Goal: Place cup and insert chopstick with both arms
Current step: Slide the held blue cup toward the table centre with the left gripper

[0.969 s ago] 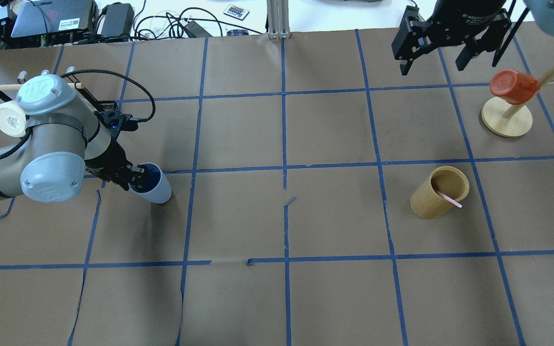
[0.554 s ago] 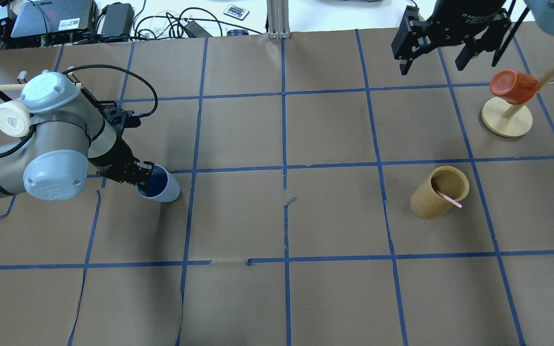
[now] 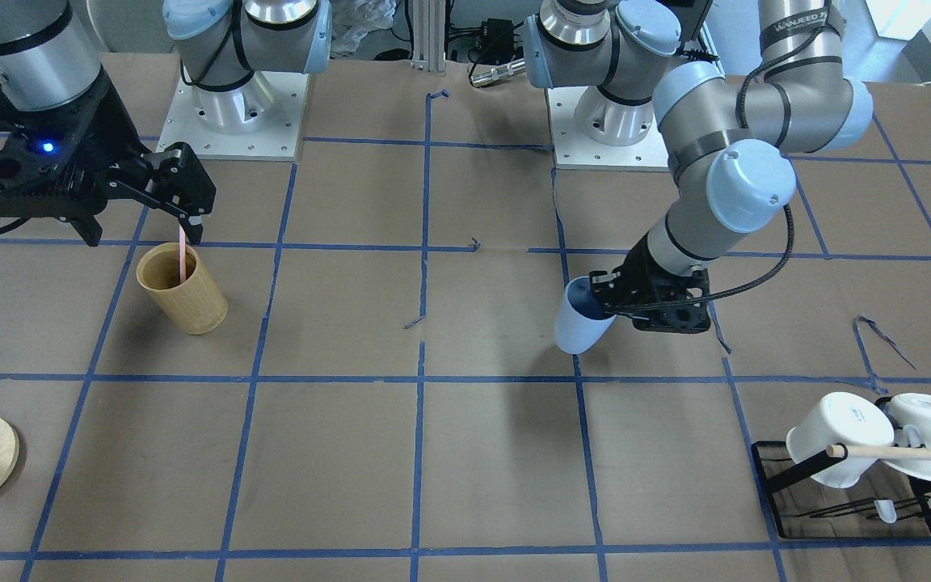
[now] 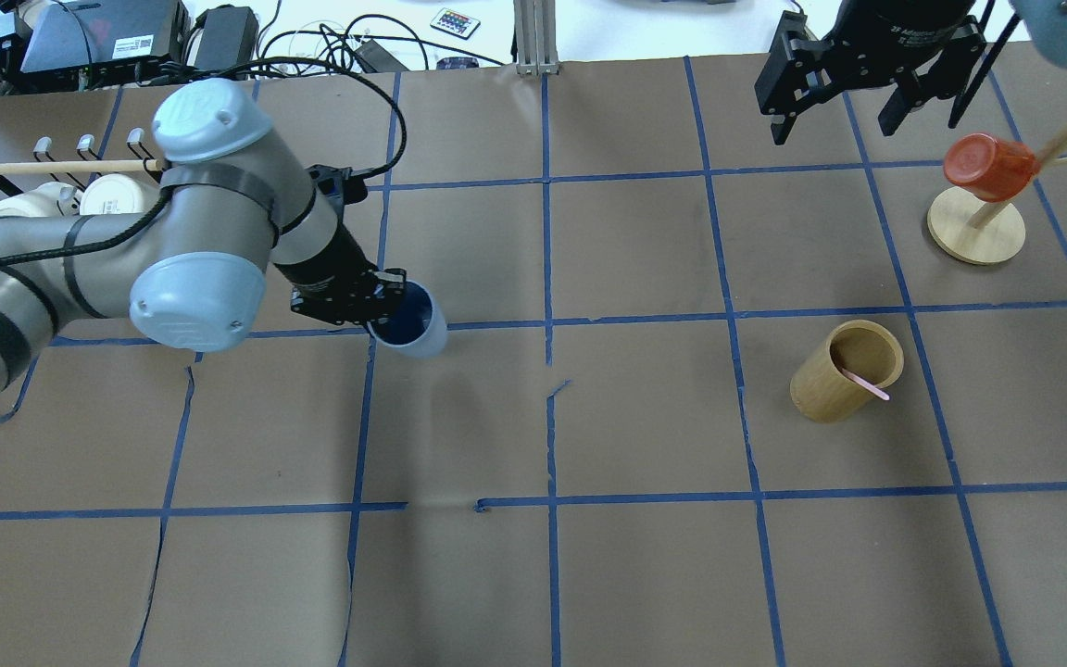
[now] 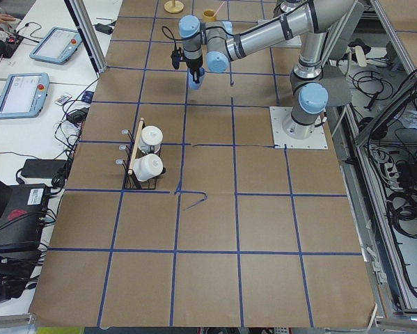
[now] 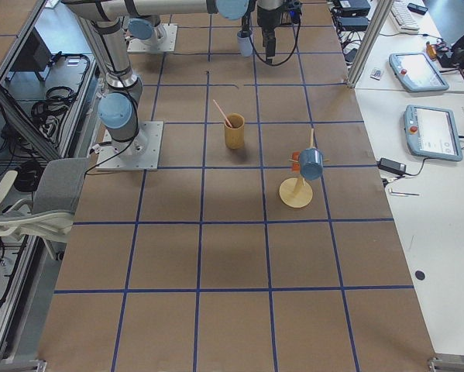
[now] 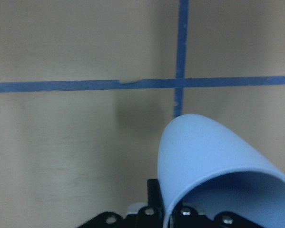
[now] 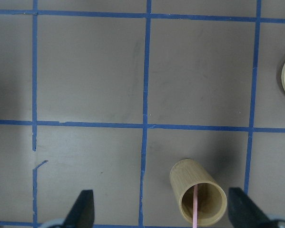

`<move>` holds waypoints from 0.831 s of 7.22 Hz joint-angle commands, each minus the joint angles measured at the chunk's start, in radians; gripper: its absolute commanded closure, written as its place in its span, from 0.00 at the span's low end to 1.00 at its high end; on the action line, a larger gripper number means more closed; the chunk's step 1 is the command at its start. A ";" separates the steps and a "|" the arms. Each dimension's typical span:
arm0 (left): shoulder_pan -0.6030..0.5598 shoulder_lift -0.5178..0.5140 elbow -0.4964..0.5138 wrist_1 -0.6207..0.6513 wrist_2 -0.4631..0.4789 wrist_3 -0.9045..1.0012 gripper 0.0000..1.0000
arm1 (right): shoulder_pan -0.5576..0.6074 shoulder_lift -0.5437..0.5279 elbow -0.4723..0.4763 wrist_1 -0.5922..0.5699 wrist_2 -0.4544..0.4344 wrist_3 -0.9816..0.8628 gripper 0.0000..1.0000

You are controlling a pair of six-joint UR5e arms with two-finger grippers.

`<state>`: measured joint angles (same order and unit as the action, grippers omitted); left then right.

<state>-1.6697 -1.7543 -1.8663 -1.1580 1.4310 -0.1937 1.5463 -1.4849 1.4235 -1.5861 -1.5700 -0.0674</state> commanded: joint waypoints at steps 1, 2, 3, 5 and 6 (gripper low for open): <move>-0.161 -0.071 0.059 0.036 -0.006 -0.265 1.00 | 0.000 0.000 0.000 0.000 -0.001 0.000 0.00; -0.182 -0.117 0.120 0.029 0.000 -0.303 1.00 | 0.000 0.000 0.000 0.000 0.001 0.000 0.00; -0.191 -0.164 0.162 0.024 0.000 -0.340 1.00 | 0.000 0.002 0.000 0.000 0.002 0.000 0.00; -0.231 -0.226 0.193 0.056 0.003 -0.397 1.00 | 0.000 0.002 0.000 0.000 0.004 -0.003 0.00; -0.231 -0.249 0.222 0.055 0.006 -0.409 1.00 | 0.000 0.002 0.000 0.000 0.004 -0.003 0.00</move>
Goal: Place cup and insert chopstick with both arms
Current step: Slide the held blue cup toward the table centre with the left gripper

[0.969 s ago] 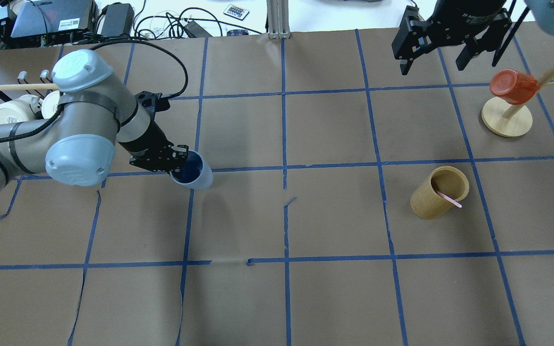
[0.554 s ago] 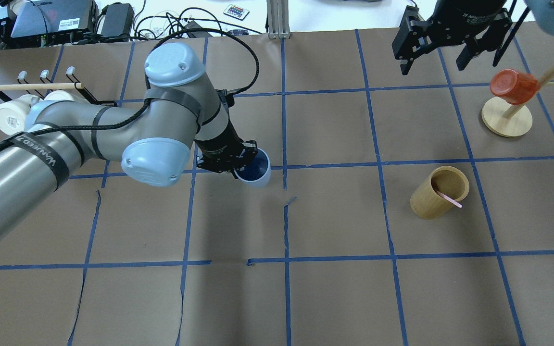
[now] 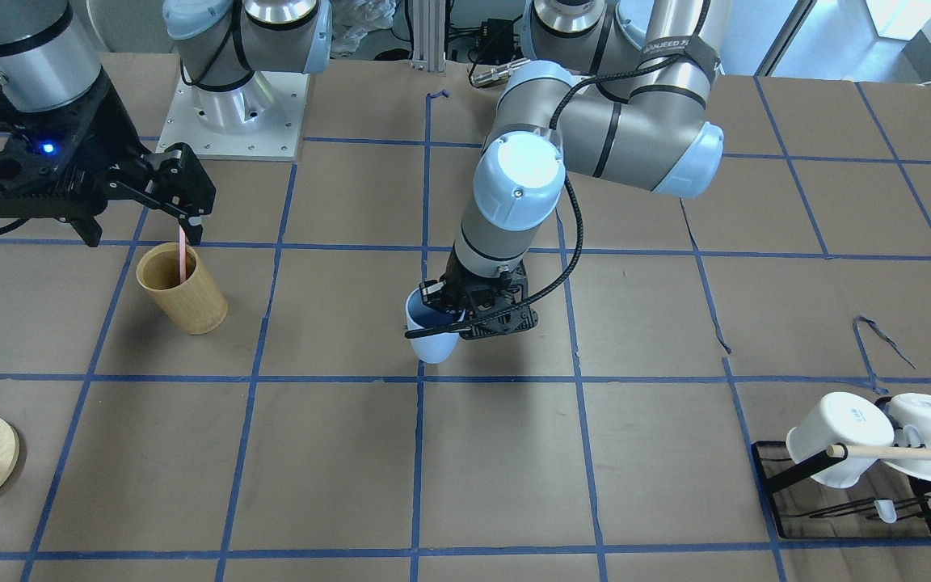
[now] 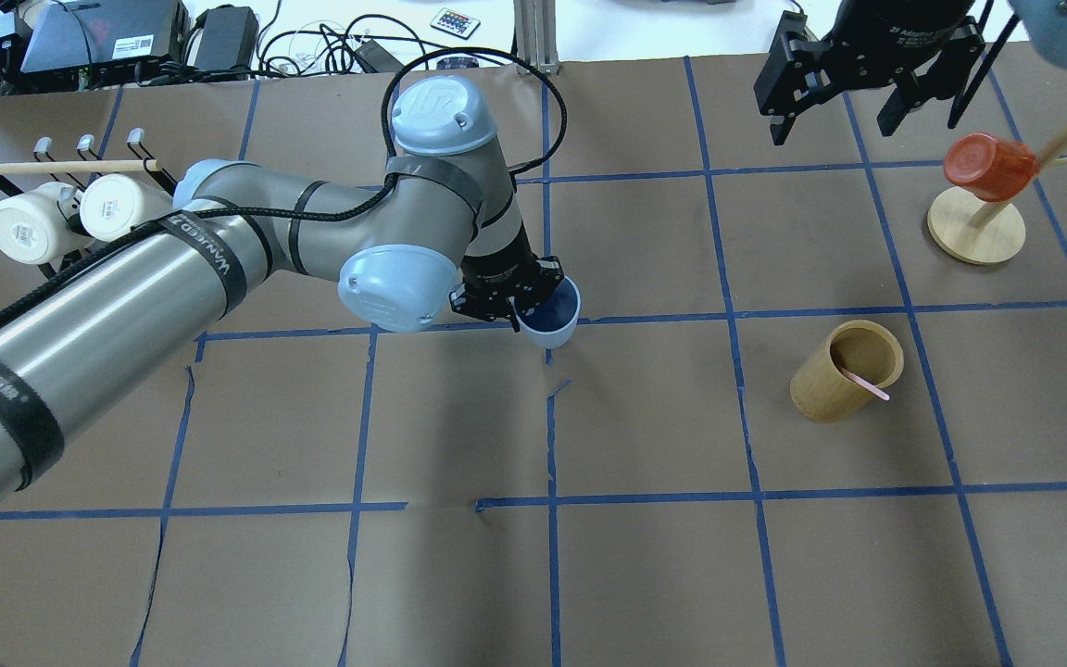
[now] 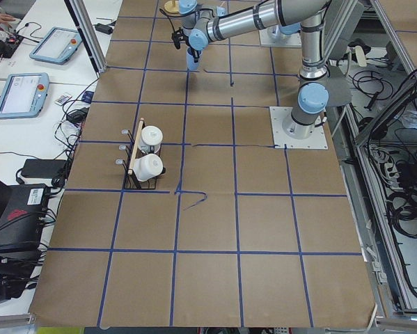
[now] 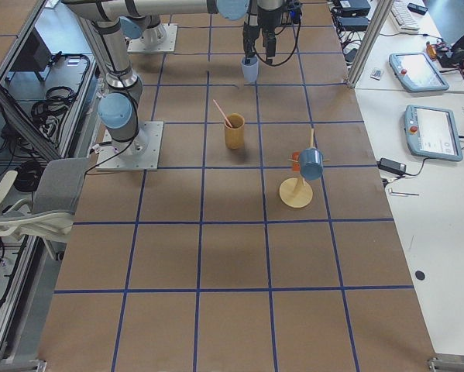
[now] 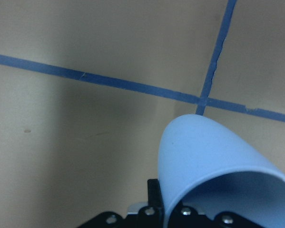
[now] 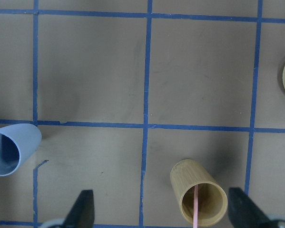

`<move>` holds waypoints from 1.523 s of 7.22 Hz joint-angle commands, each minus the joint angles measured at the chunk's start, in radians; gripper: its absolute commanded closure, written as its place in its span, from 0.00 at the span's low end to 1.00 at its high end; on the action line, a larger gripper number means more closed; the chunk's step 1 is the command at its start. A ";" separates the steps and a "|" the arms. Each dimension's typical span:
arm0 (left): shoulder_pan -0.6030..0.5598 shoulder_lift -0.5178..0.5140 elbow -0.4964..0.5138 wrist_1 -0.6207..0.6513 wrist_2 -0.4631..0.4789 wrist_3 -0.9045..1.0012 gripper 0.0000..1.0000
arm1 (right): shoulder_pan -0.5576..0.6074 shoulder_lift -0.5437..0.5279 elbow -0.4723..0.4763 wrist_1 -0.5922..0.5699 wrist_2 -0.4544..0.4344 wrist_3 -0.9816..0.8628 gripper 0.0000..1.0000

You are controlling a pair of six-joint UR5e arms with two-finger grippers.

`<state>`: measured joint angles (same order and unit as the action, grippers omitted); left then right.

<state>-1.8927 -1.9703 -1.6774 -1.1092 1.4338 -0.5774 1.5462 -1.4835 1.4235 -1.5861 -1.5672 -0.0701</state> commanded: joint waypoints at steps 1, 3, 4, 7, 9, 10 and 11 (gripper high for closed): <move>-0.011 -0.041 0.031 0.005 0.004 -0.025 1.00 | 0.000 0.000 0.000 0.000 0.004 0.000 0.00; -0.009 -0.042 0.035 0.005 0.016 -0.013 1.00 | 0.000 0.000 0.000 0.000 0.004 0.000 0.00; -0.009 -0.050 0.036 0.006 0.036 -0.013 1.00 | 0.000 0.000 0.000 0.000 0.006 0.000 0.00; -0.009 -0.064 0.041 0.015 0.034 -0.013 1.00 | 0.000 0.000 0.000 0.000 0.001 0.000 0.00; -0.009 -0.064 0.039 0.014 0.037 -0.010 0.69 | 0.000 0.000 0.000 0.000 0.001 0.000 0.00; -0.009 -0.062 0.039 0.014 0.037 -0.010 0.41 | 0.000 0.000 0.000 0.000 0.001 0.000 0.00; -0.008 -0.053 0.042 0.014 0.039 -0.009 0.27 | 0.000 0.000 0.000 0.000 0.002 0.000 0.00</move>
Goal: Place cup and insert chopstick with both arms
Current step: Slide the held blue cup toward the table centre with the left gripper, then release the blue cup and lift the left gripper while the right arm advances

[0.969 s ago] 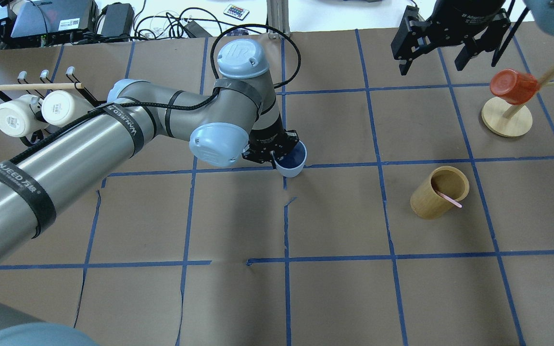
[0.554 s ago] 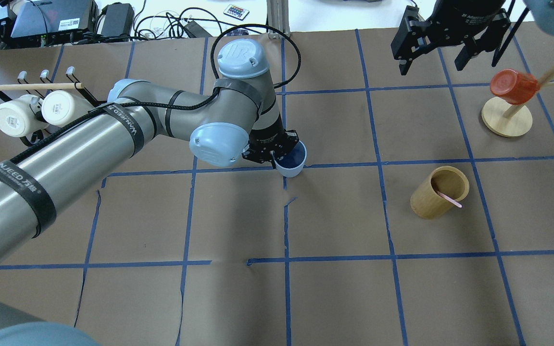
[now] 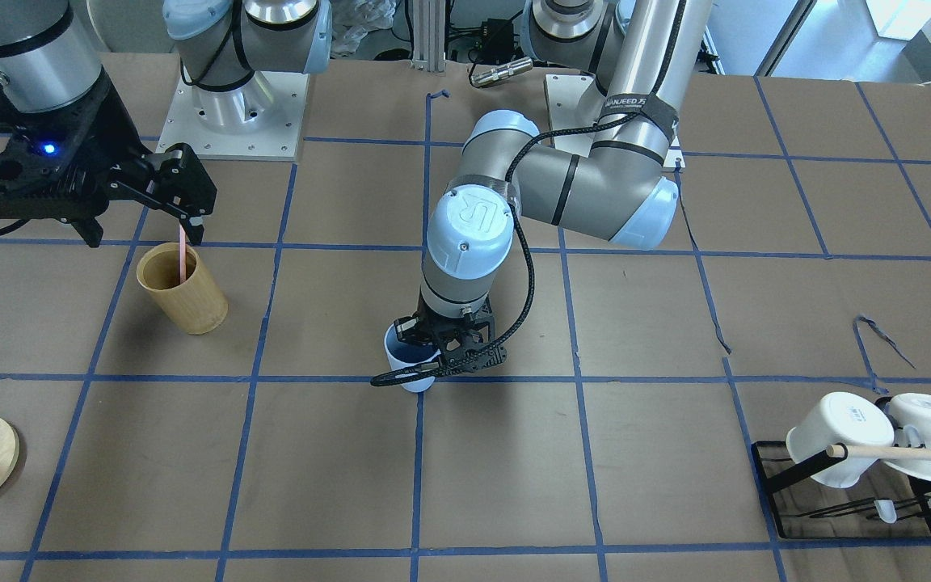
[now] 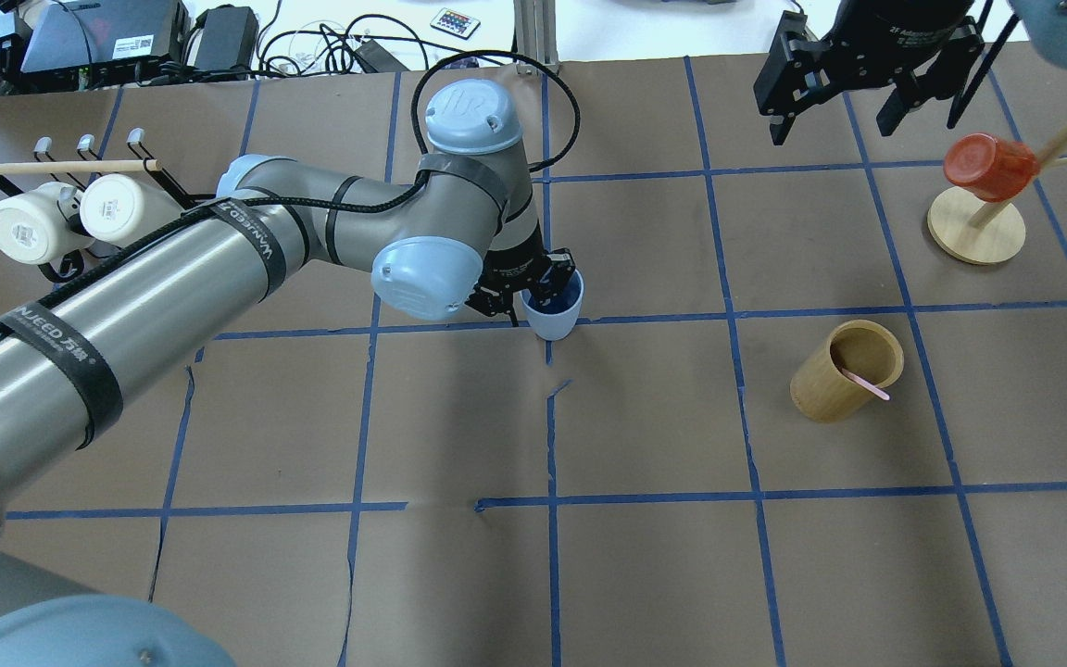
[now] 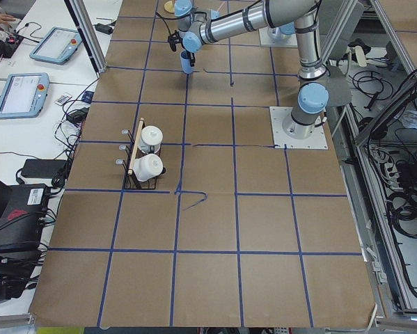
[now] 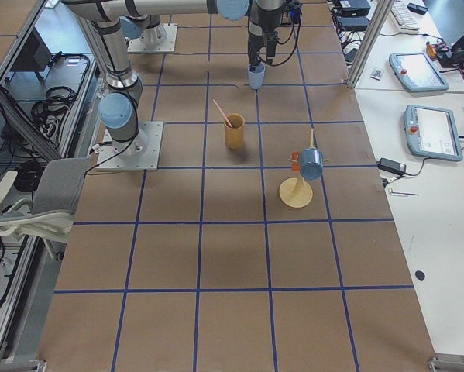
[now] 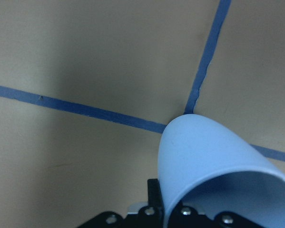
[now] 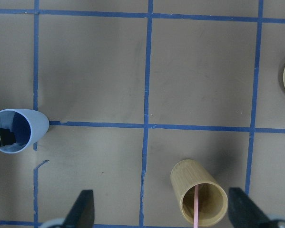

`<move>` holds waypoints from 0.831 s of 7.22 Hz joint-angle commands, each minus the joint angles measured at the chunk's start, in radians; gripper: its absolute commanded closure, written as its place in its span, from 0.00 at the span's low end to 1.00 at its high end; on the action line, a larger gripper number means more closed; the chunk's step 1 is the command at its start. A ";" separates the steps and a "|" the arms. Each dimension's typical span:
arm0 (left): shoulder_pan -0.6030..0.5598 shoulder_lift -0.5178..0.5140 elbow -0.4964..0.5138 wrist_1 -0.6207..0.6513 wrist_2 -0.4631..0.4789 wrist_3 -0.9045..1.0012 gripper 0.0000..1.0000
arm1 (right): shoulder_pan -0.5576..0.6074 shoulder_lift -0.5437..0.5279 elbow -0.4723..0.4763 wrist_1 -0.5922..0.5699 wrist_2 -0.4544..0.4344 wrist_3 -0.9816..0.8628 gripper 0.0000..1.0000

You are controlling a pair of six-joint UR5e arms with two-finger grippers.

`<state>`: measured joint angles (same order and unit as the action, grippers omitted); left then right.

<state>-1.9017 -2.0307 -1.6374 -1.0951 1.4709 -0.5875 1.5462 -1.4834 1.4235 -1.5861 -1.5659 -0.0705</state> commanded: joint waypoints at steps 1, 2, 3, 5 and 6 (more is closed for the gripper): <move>0.009 0.027 0.011 -0.002 0.002 0.002 0.21 | 0.000 0.000 0.002 0.000 0.003 0.000 0.00; 0.033 0.059 0.039 -0.020 0.012 0.003 0.08 | 0.000 -0.002 0.002 0.000 -0.003 -0.003 0.00; 0.082 0.105 0.089 -0.063 0.067 0.064 0.00 | -0.001 -0.002 0.006 0.018 -0.008 -0.006 0.00; 0.209 0.185 0.134 -0.152 0.072 0.372 0.00 | -0.008 -0.020 0.069 0.101 -0.096 -0.006 0.00; 0.255 0.249 0.134 -0.239 0.081 0.509 0.00 | -0.011 -0.049 0.134 0.110 -0.129 -0.021 0.00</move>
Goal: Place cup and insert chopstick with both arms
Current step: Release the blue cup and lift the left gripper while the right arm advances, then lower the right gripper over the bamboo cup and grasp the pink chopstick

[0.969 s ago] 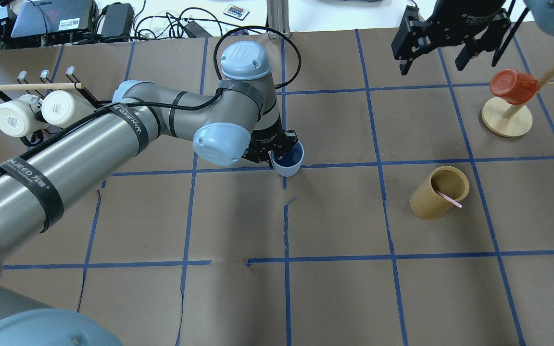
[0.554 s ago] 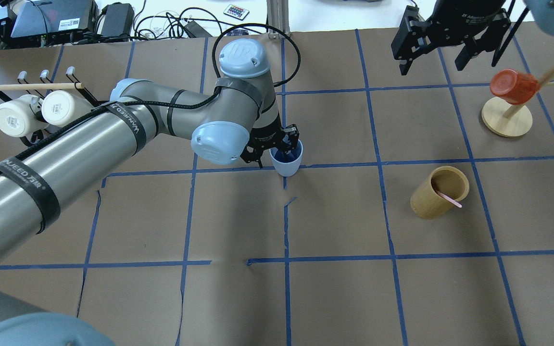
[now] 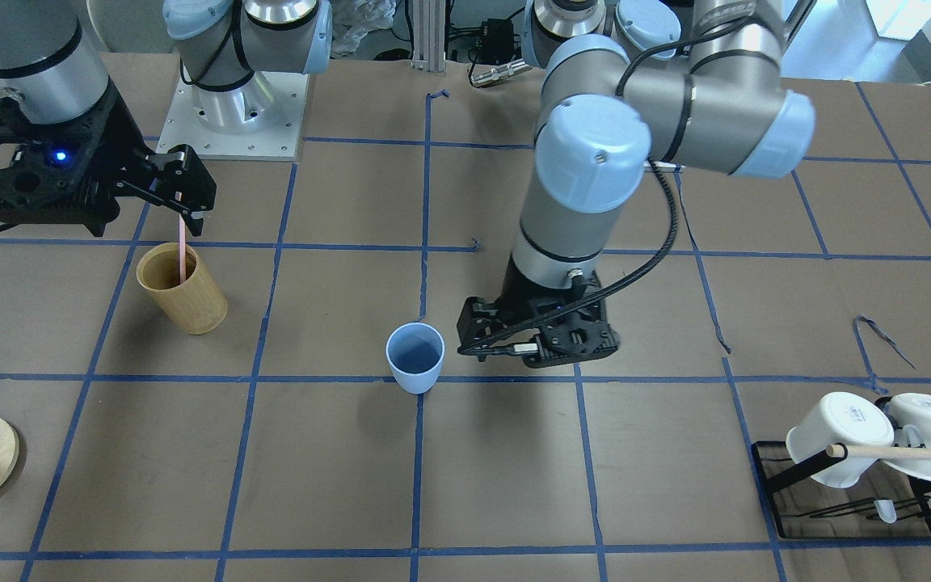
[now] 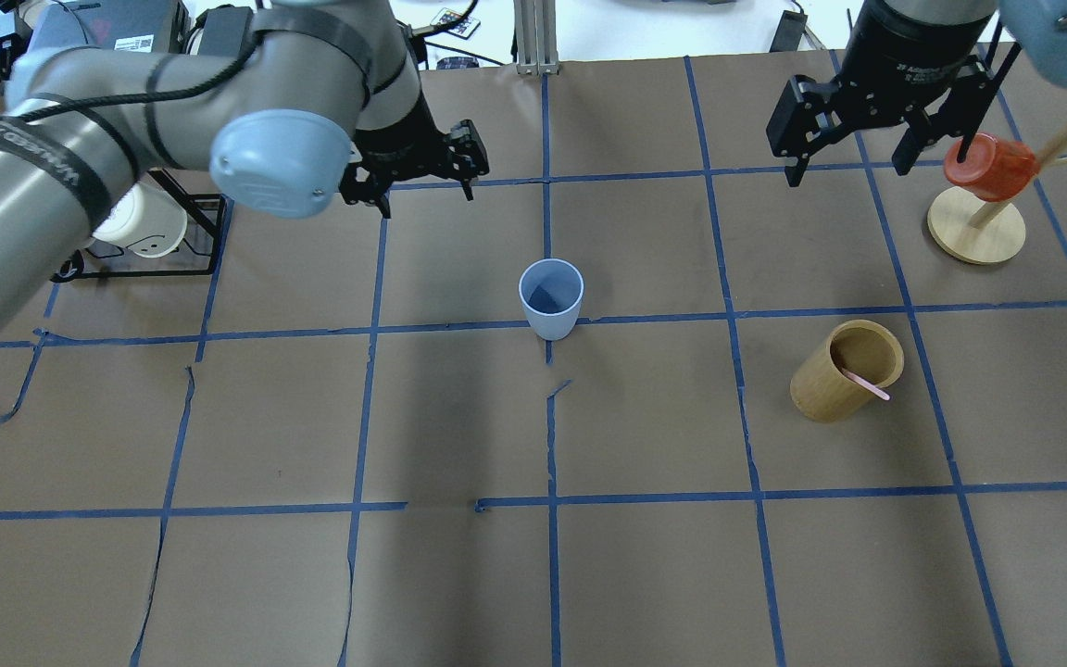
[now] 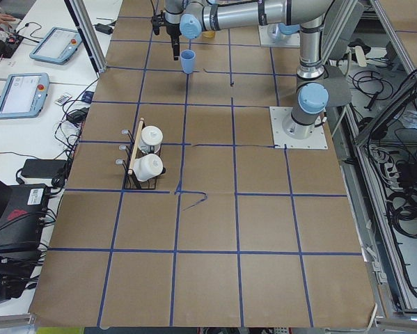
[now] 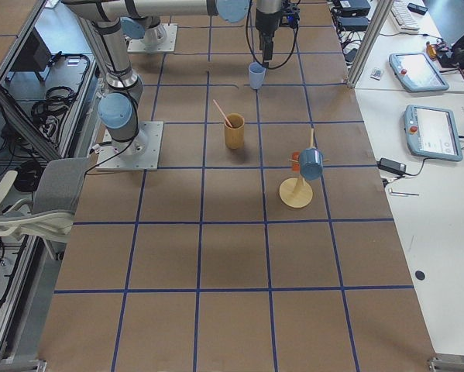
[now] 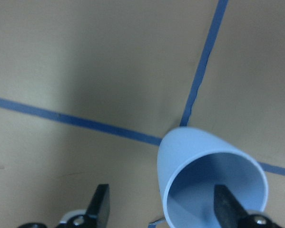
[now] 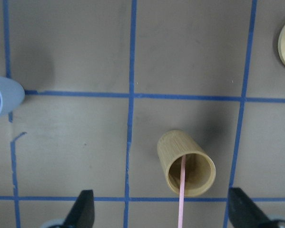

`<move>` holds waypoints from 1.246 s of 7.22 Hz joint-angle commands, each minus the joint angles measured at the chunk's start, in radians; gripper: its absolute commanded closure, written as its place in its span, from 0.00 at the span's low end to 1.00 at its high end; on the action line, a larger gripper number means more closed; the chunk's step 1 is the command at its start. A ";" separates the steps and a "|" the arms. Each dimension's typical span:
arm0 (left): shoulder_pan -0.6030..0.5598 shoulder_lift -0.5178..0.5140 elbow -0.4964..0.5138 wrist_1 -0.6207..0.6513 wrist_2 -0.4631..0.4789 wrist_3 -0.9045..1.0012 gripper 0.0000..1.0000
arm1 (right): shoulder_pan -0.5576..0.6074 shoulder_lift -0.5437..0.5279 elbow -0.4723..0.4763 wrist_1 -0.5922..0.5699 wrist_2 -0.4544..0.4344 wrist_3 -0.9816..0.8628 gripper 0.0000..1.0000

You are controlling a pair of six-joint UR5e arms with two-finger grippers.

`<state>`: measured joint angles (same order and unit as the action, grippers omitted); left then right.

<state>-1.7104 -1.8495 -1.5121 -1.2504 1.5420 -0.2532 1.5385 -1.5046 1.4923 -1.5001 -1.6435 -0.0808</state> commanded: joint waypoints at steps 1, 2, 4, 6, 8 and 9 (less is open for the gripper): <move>0.089 0.126 0.007 -0.157 0.064 0.236 0.00 | -0.006 -0.067 0.153 0.002 -0.053 -0.013 0.00; 0.098 0.183 -0.020 -0.202 0.073 0.323 0.00 | -0.008 -0.094 0.227 -0.030 -0.064 -0.008 0.00; 0.109 0.216 -0.034 -0.213 0.072 0.366 0.00 | -0.006 -0.143 0.372 -0.063 -0.142 0.028 0.00; 0.110 0.216 -0.027 -0.212 0.070 0.370 0.00 | -0.006 -0.157 0.439 -0.118 -0.145 0.038 0.03; 0.103 0.214 -0.023 -0.211 0.066 0.354 0.00 | -0.004 -0.157 0.460 -0.109 -0.147 0.039 0.28; 0.103 0.216 -0.026 -0.211 0.069 0.354 0.00 | -0.004 -0.157 0.460 -0.114 -0.148 0.035 0.38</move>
<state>-1.6068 -1.6340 -1.5372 -1.4619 1.6099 0.1032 1.5337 -1.6607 1.9468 -1.6107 -1.7898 -0.0433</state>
